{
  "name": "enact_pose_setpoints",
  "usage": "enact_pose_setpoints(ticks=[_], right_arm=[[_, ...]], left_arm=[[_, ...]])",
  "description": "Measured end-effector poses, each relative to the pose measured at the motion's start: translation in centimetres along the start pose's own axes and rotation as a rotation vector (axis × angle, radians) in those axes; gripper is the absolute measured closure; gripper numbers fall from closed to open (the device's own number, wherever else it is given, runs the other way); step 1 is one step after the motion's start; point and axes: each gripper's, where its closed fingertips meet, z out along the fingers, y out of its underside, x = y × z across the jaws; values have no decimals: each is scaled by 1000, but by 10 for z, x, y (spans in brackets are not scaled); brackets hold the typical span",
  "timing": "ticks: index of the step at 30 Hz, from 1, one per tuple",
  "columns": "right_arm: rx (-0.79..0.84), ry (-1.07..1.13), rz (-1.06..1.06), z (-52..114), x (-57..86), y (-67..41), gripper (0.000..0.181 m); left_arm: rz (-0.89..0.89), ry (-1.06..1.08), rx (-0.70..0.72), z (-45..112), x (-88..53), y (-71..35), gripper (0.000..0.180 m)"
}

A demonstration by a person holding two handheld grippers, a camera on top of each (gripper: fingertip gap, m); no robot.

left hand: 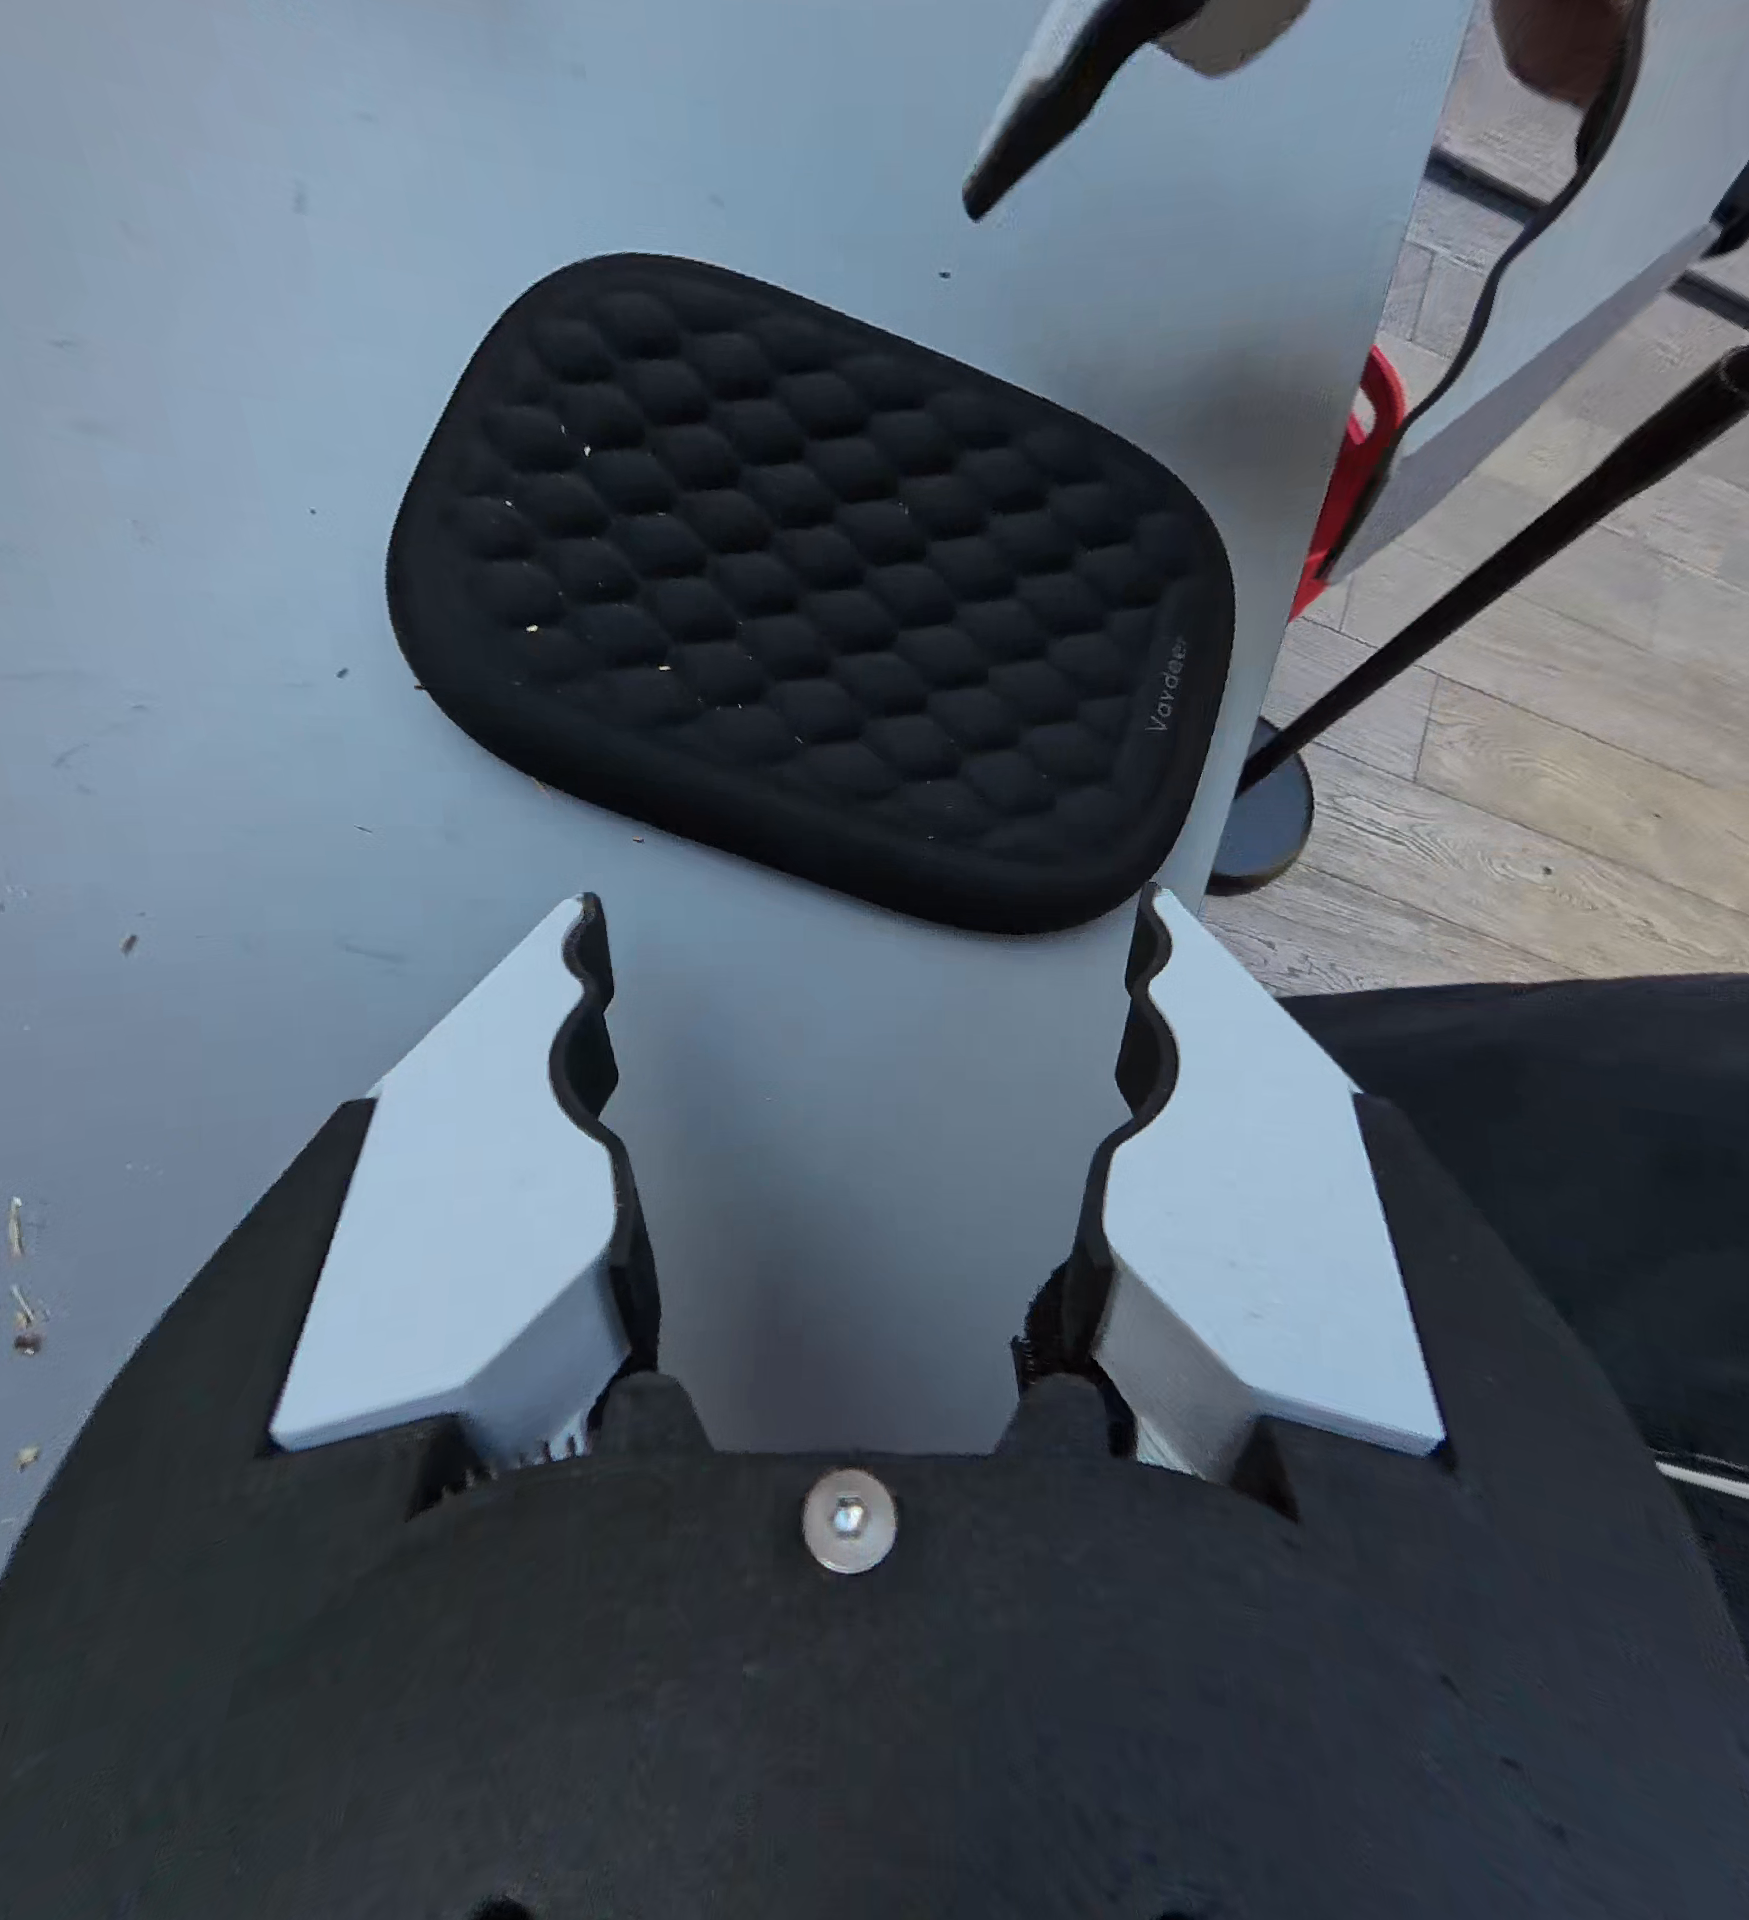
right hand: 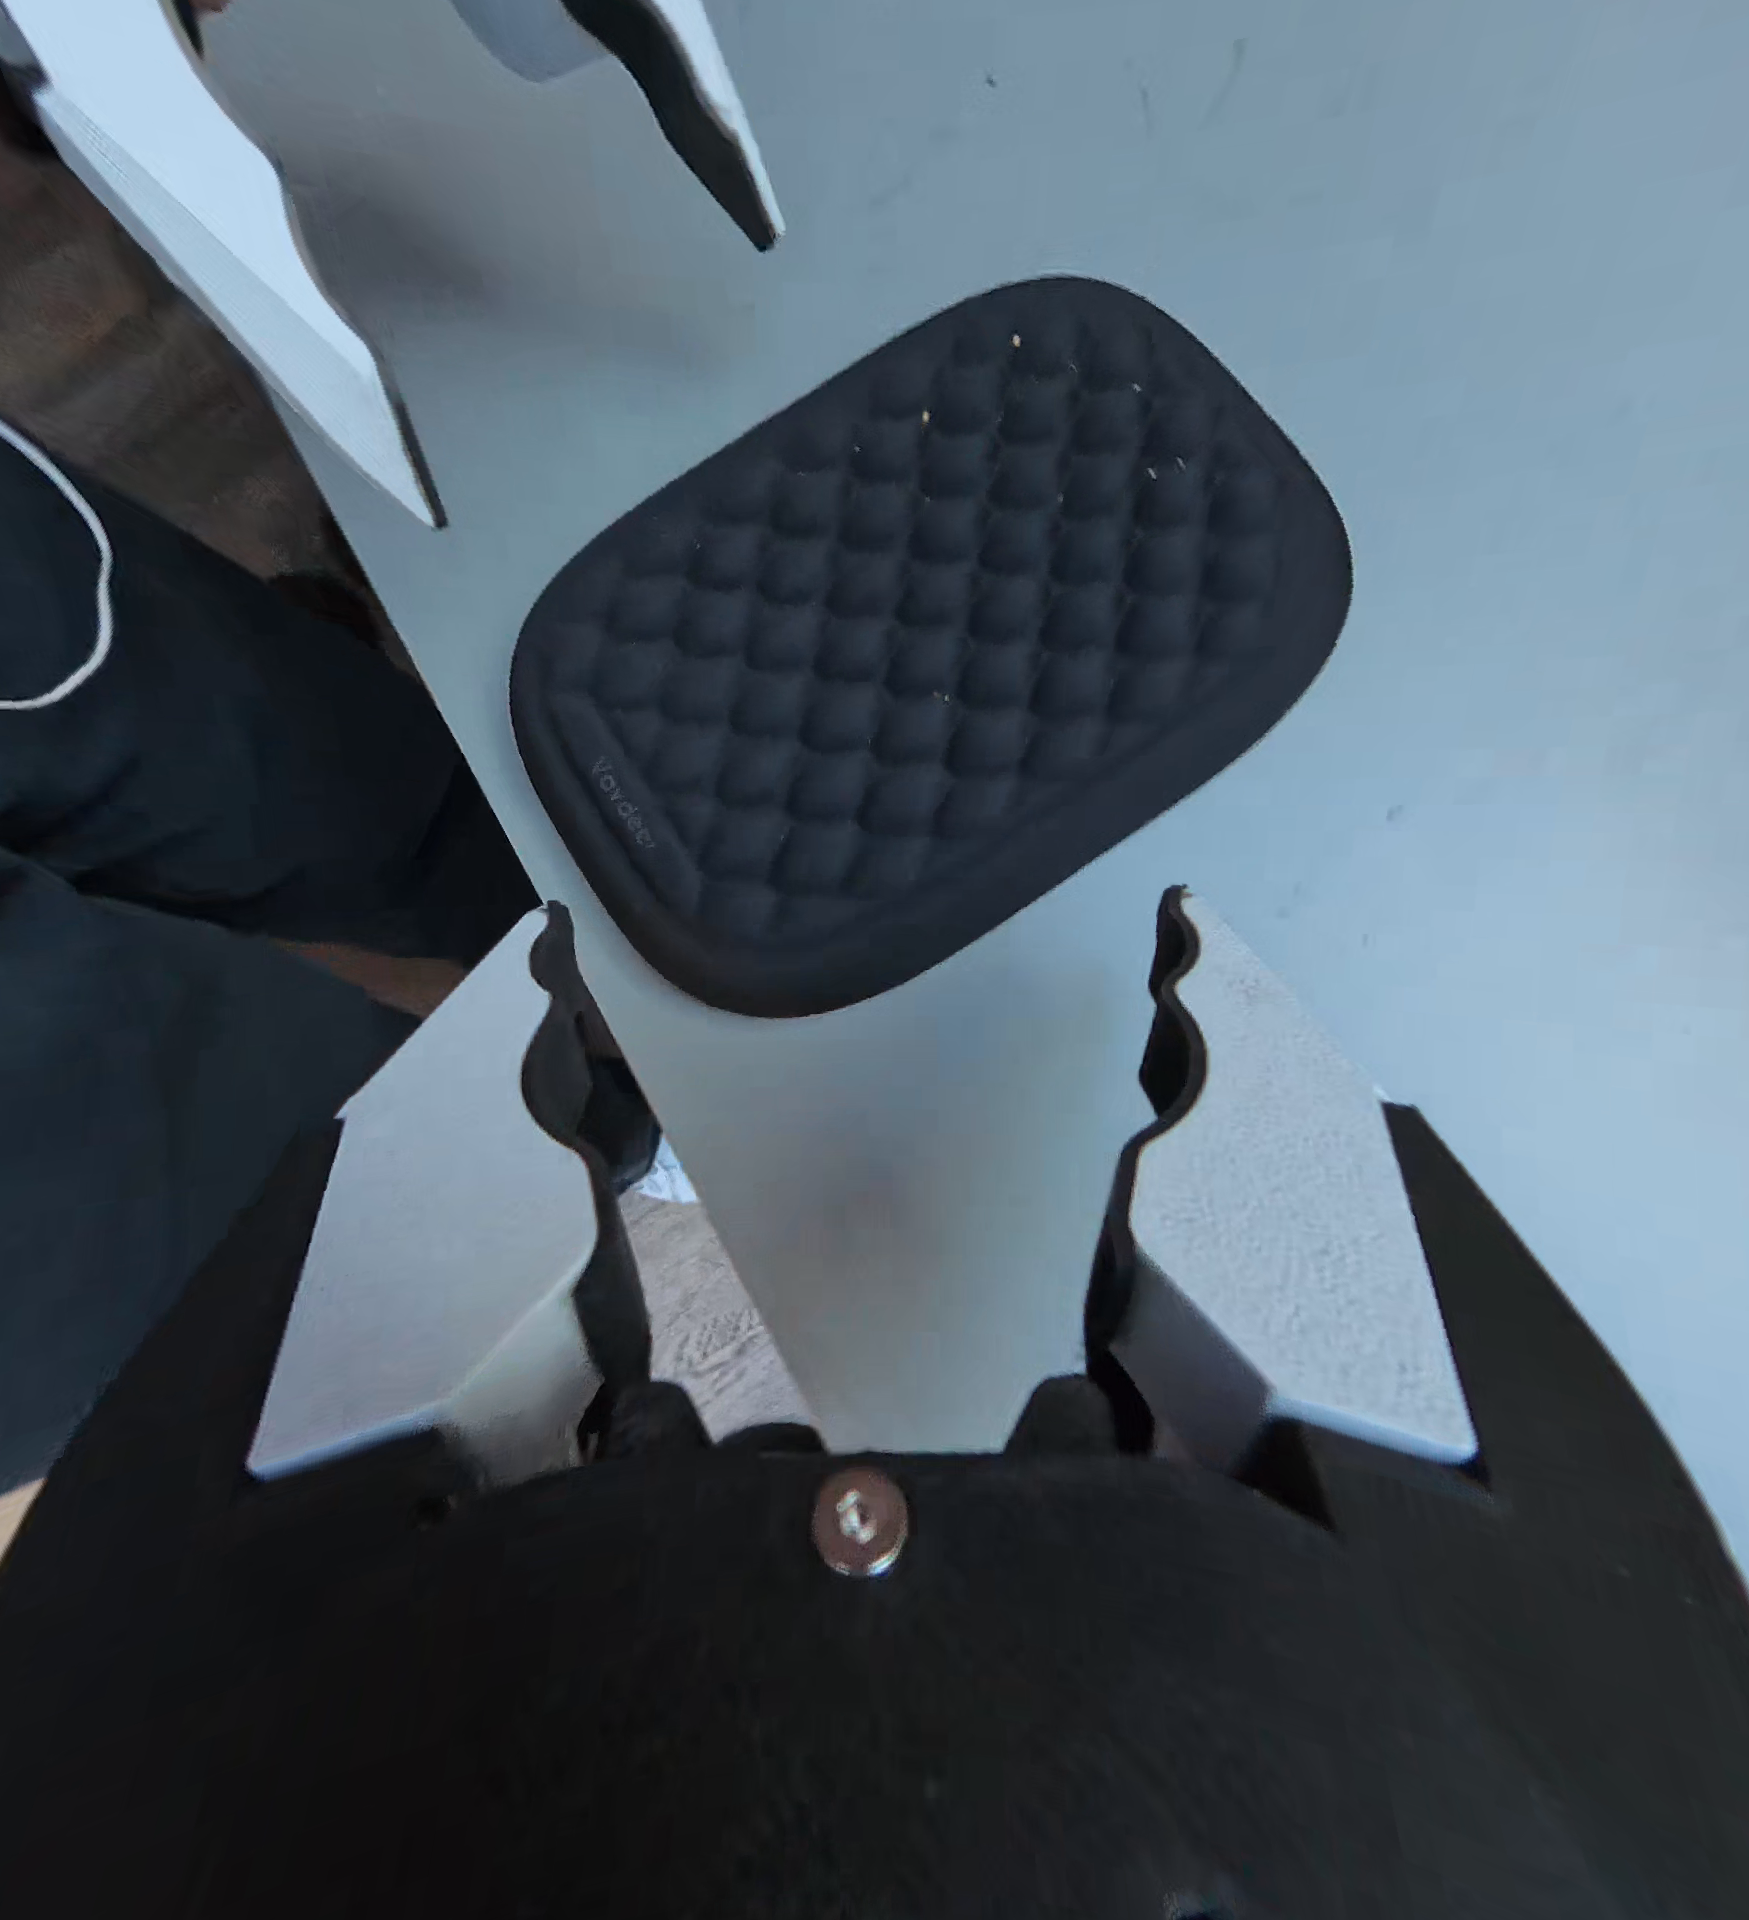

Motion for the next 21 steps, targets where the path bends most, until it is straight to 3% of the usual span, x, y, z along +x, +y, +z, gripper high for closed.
enact_pose_setpoints(ticks=[5, 9, 17, 21], right_arm=[[-132, -192, -275, 5, 25, -14, 60], [-157, -301, -438, 14, 46, -46, 75], [-327, -439, -845, 37, 85, -33, 86], [-305, -456, -962, 46, 91, -30, 91]], left_arm=[[-84, -104, 34, 9, 13, 7, 75], [-193, -181, 86, 20, 19, 4, 73], [-134, -283, 82, 30, 19, 0, 80], [-89, -273, 81, 28, 19, 1, 79]])
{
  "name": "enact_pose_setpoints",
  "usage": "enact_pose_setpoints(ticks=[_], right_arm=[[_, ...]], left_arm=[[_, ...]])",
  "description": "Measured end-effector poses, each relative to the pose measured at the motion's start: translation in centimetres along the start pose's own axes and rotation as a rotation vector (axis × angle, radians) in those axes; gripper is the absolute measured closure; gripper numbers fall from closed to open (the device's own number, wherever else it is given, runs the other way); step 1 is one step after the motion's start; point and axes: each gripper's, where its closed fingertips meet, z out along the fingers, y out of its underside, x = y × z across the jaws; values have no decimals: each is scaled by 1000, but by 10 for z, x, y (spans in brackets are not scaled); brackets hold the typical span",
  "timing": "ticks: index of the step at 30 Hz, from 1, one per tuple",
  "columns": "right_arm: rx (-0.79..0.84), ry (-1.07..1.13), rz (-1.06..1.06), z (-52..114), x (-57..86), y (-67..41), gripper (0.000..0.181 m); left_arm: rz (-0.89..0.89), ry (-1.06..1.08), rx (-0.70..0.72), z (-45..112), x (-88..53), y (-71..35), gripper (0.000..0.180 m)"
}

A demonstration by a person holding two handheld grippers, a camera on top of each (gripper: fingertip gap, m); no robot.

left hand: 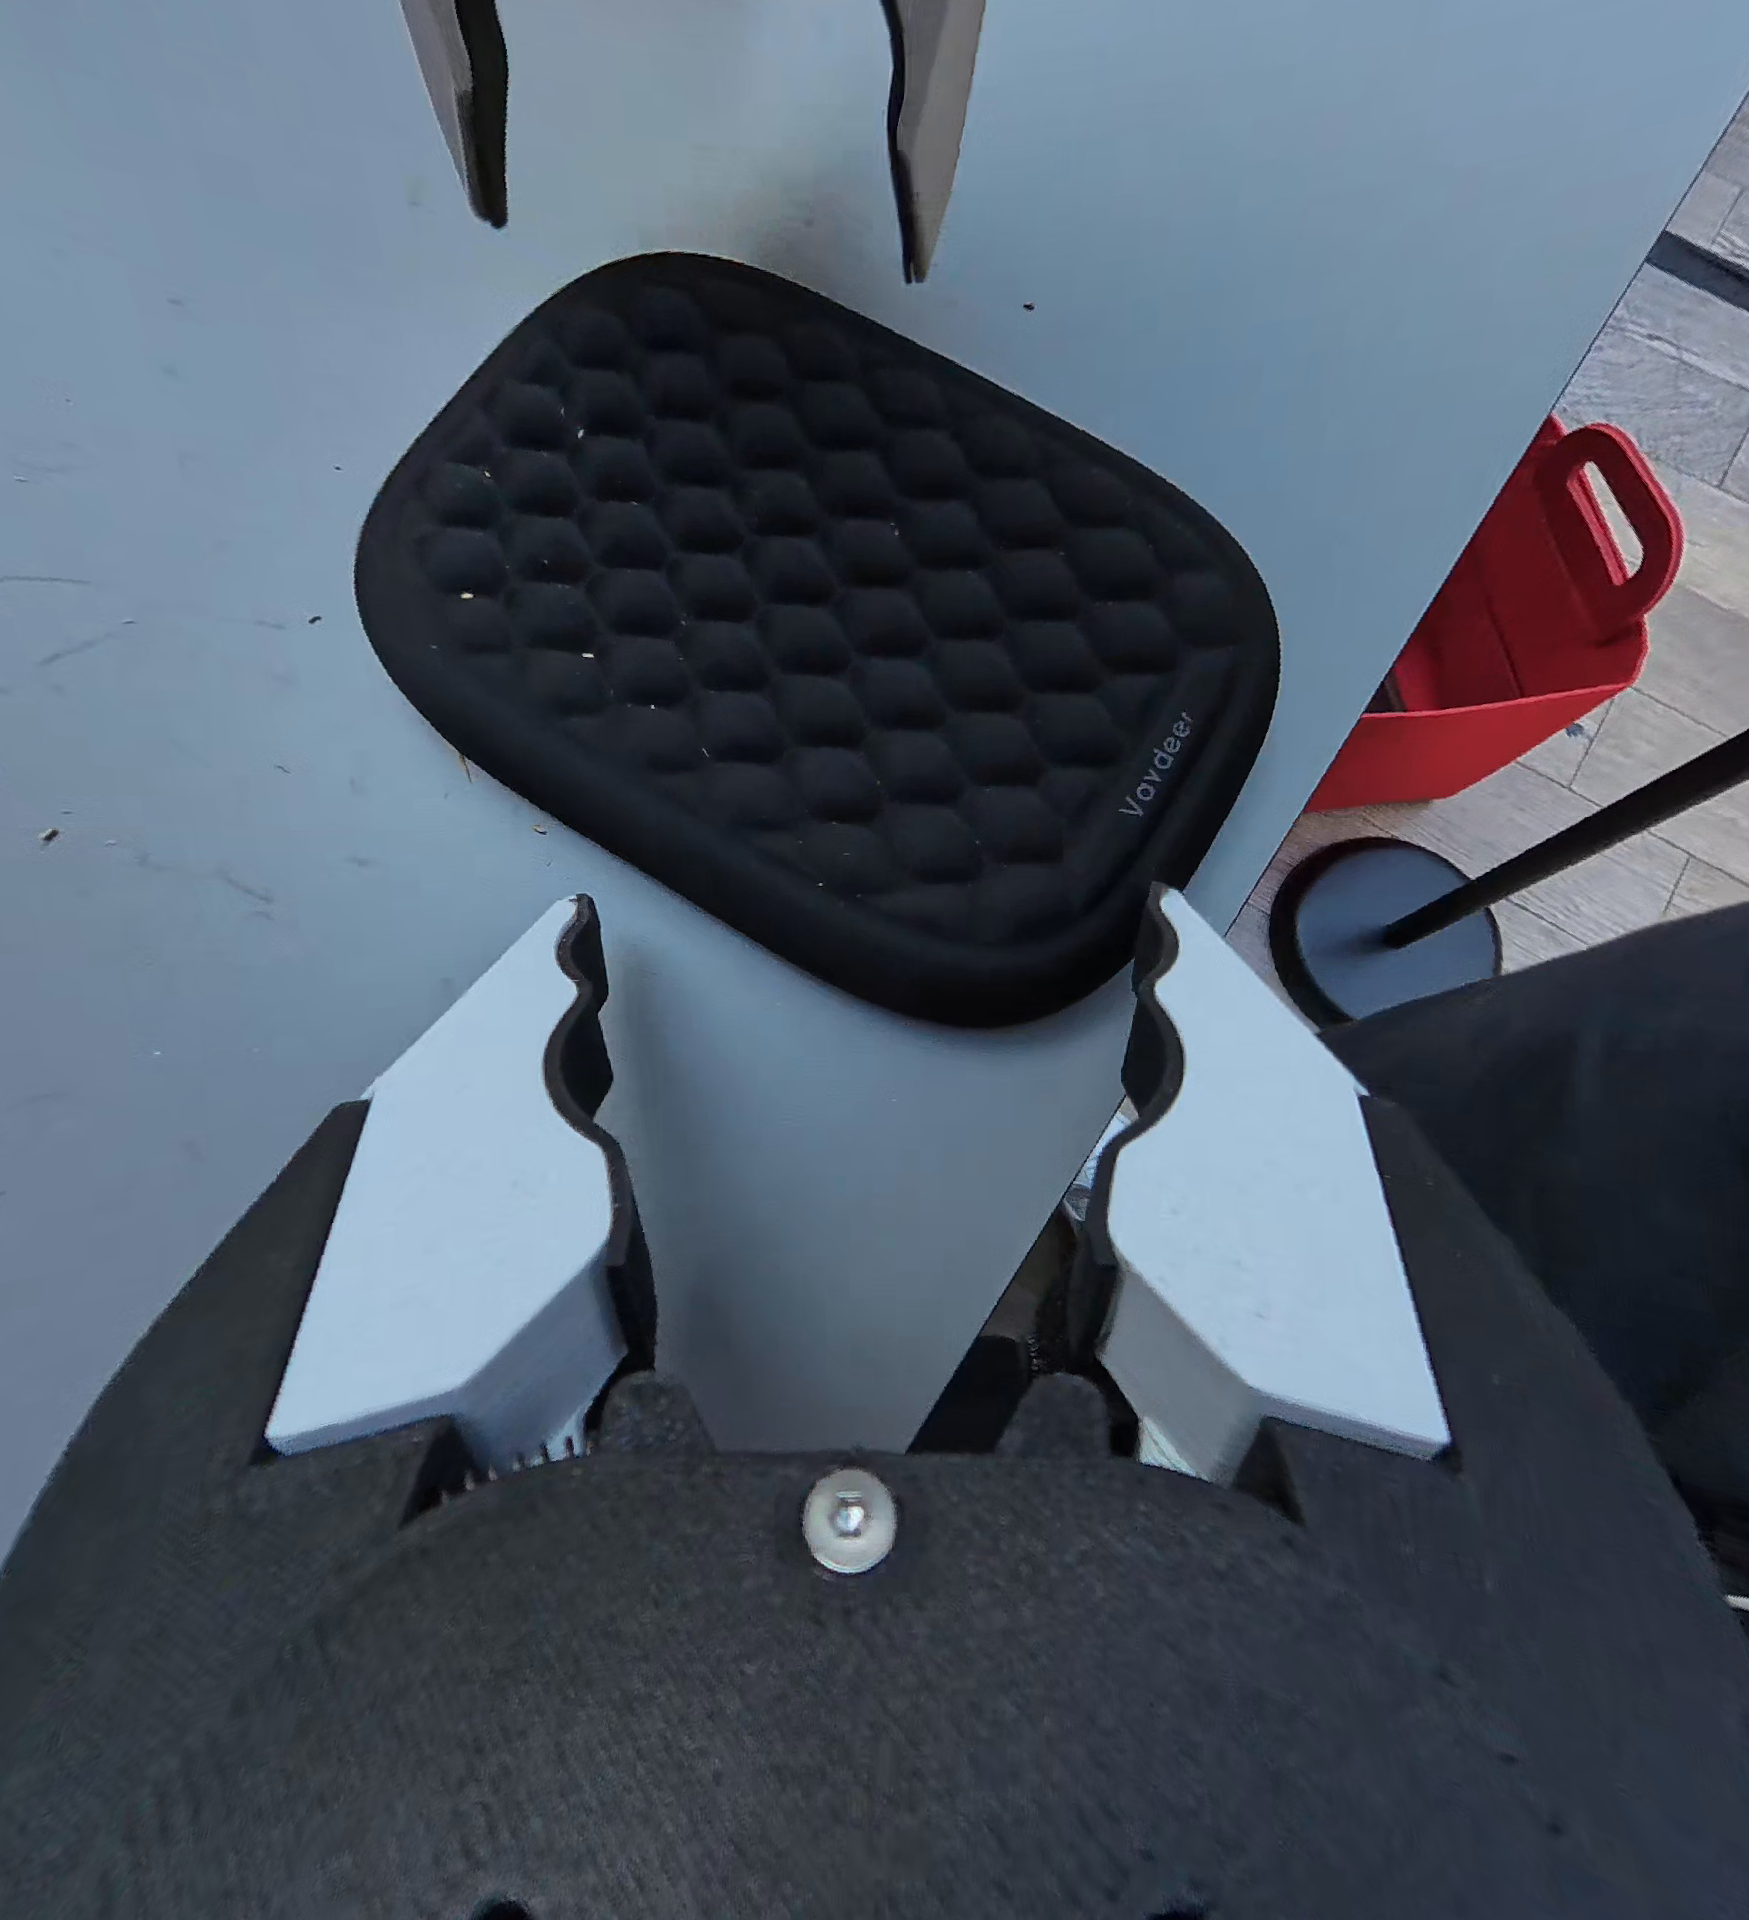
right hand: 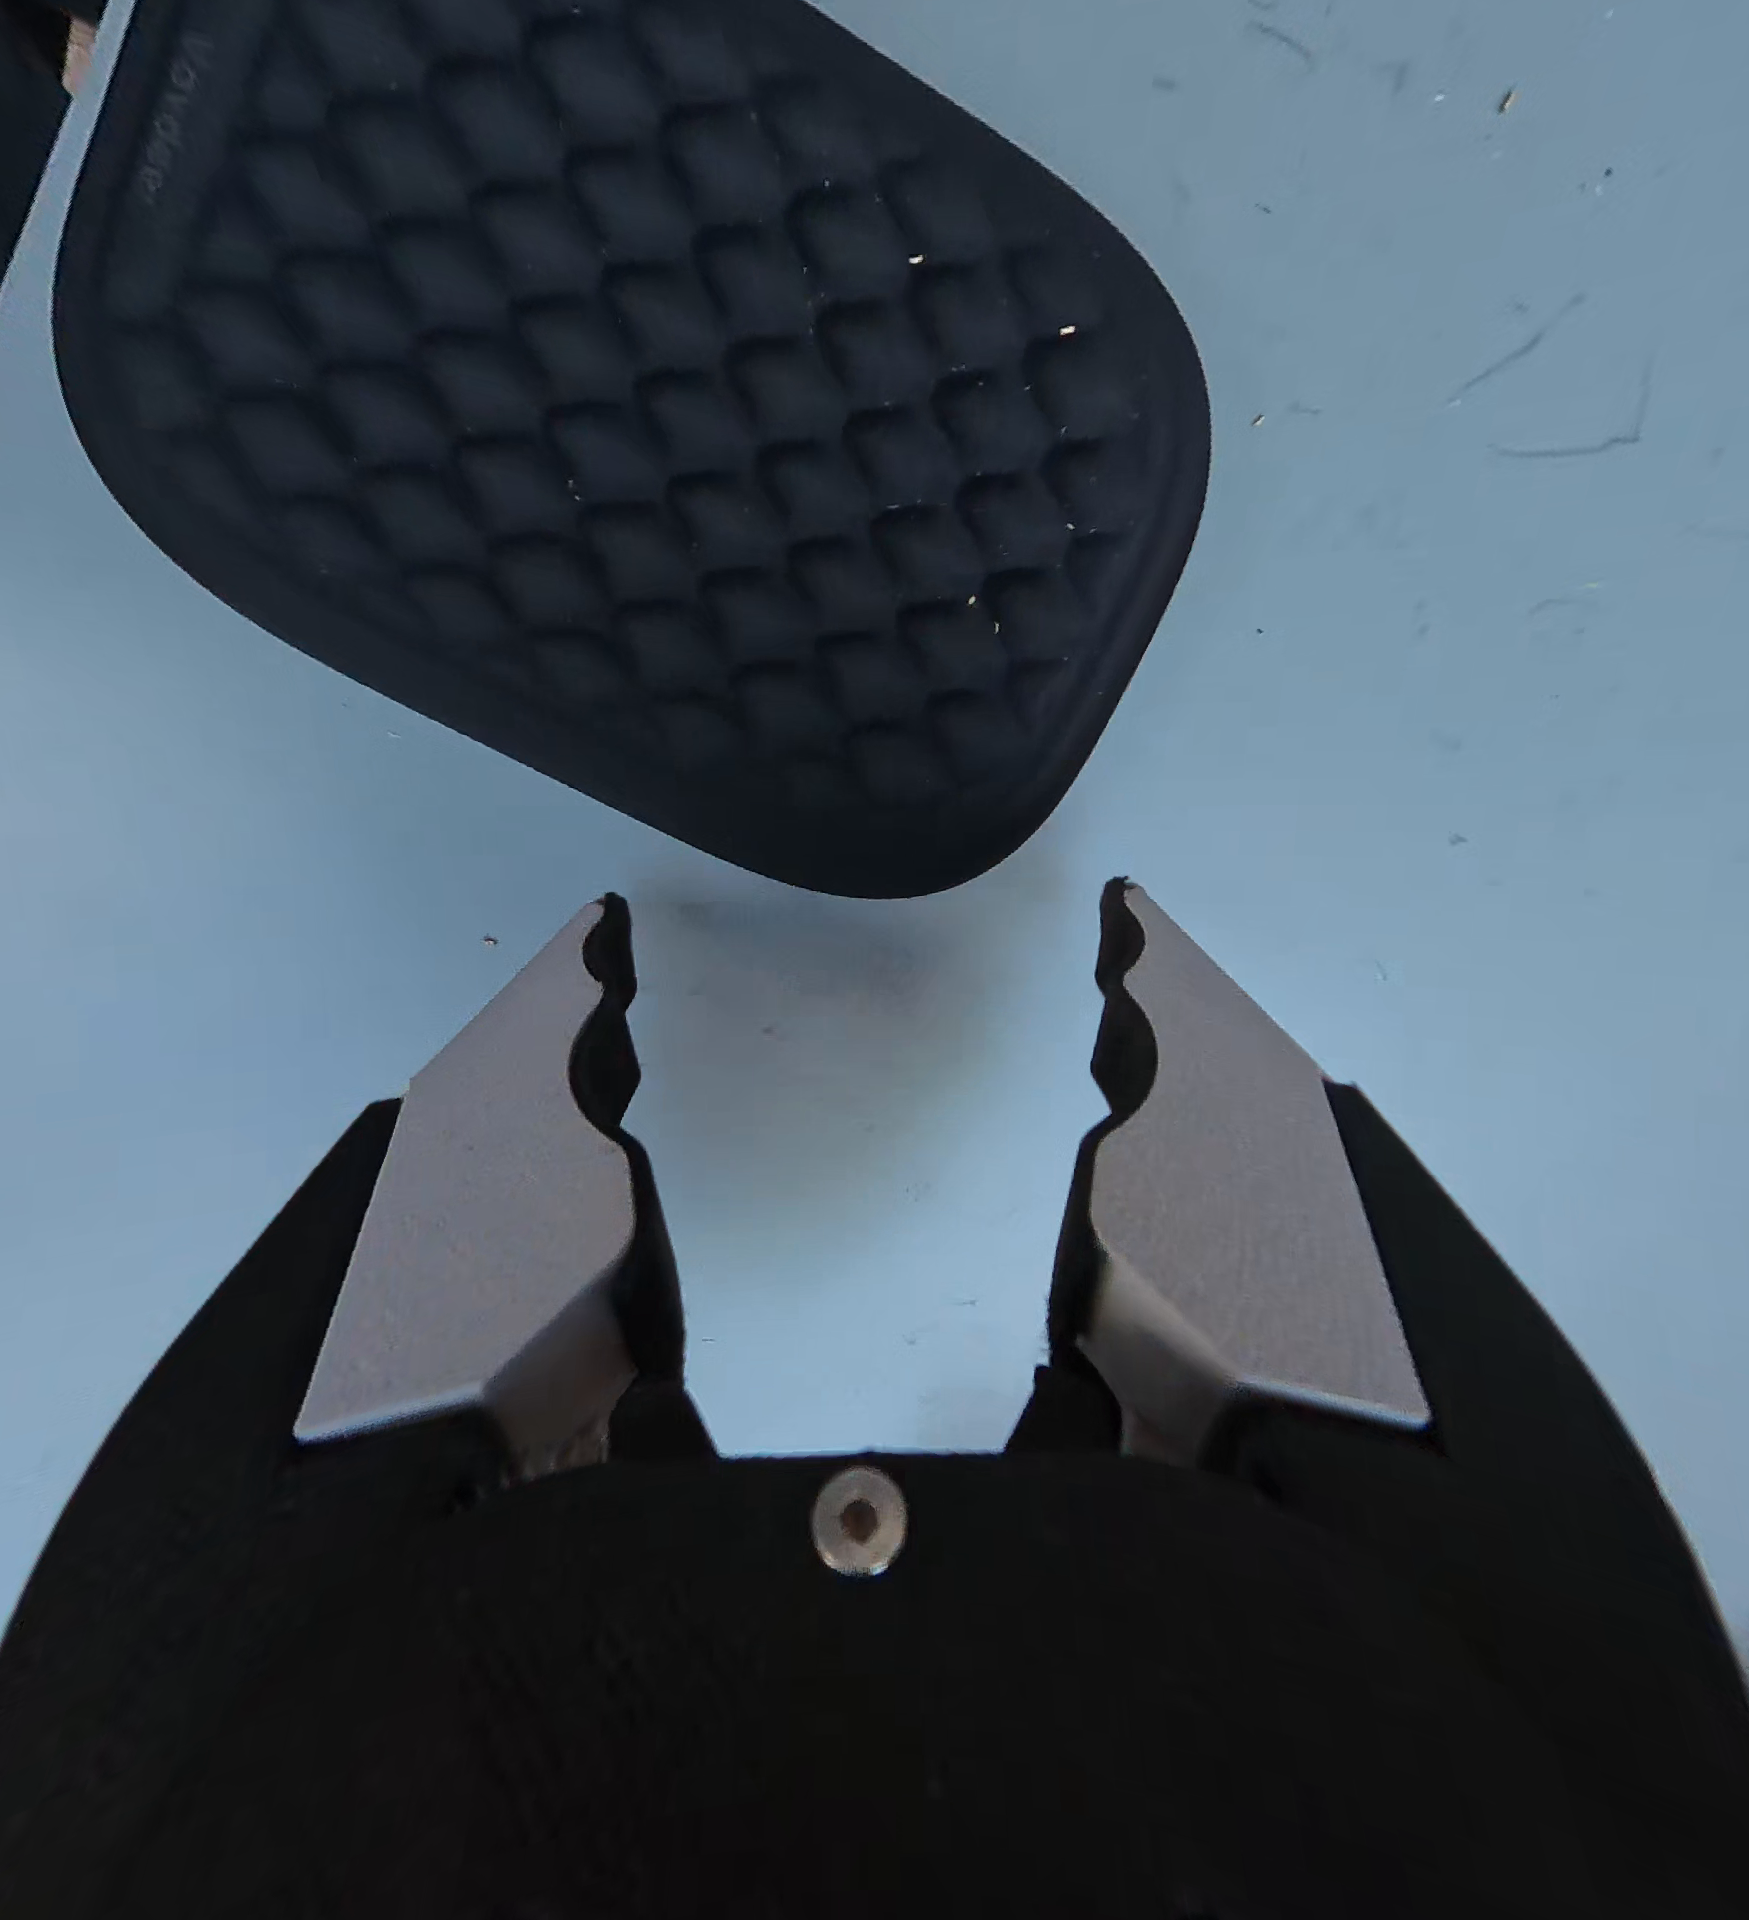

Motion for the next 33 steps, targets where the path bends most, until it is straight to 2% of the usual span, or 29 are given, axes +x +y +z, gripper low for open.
enact_pose_setpoints(ticks=[7, 12, 19, 33], right_arm=[[72, -48, 4, 12, -3, -2, 96], [94, -87, -32, 13, -6, -3, 101], [117, -98, -38, 15, 1, -8, 106], [117, -121, 84, 7, -2, -11, 111]], left_arm=[[26, 19, 20, 0, 14, -1, 87], [25, -11, -42, 5, 11, 13, 87], [9, -28, -54, 6, 11, 12, 88], [-39, 67, -86, 5, 13, 6, 87]])
